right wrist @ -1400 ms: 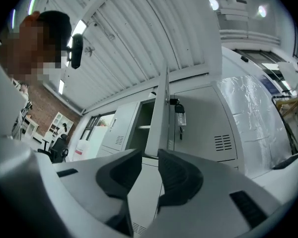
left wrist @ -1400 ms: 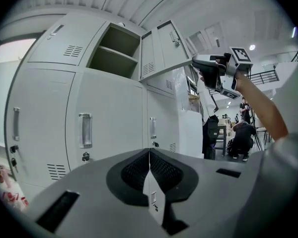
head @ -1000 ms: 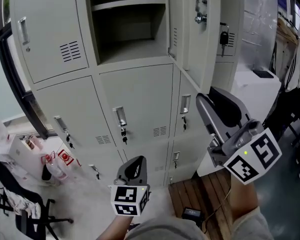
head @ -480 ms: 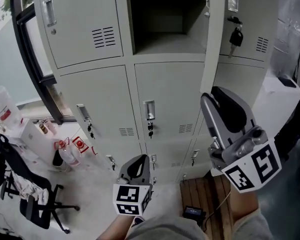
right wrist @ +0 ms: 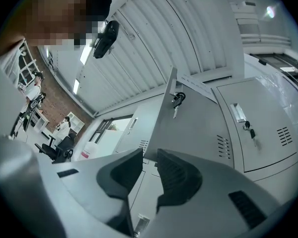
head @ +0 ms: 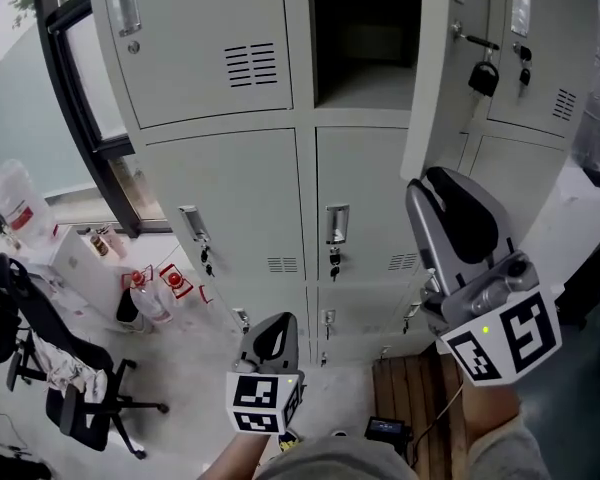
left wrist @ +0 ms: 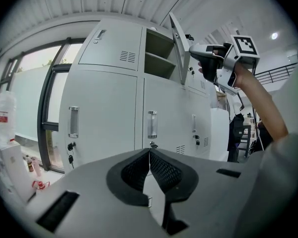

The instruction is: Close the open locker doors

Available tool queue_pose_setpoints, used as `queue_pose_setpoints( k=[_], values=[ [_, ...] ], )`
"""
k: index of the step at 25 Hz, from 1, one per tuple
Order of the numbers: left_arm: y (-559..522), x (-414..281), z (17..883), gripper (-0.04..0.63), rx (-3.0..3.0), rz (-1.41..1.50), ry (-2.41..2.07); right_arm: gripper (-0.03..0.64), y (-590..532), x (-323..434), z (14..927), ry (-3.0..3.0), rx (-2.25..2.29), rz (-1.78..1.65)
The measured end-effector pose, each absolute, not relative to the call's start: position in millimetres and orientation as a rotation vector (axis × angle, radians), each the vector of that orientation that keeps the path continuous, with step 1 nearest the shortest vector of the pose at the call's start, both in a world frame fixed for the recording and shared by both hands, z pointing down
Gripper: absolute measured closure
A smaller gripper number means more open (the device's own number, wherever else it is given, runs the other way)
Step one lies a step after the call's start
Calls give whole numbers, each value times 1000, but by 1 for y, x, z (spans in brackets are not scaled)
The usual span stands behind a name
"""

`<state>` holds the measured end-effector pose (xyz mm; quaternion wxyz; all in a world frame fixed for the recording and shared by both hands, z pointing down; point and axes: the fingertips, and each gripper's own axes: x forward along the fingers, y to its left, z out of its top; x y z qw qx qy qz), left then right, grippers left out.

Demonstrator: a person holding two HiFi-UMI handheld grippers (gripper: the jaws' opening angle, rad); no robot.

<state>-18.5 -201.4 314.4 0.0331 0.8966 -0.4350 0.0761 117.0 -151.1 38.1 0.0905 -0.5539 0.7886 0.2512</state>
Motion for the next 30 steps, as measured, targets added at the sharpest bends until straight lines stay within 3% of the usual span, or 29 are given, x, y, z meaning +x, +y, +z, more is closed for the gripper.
queue_pose_setpoints(
  k=[30],
  values=[
    [-260, -62, 313, 586, 2716, 220, -1409, 541, -274, 94, 38, 2367, -1724, 733]
  ],
)
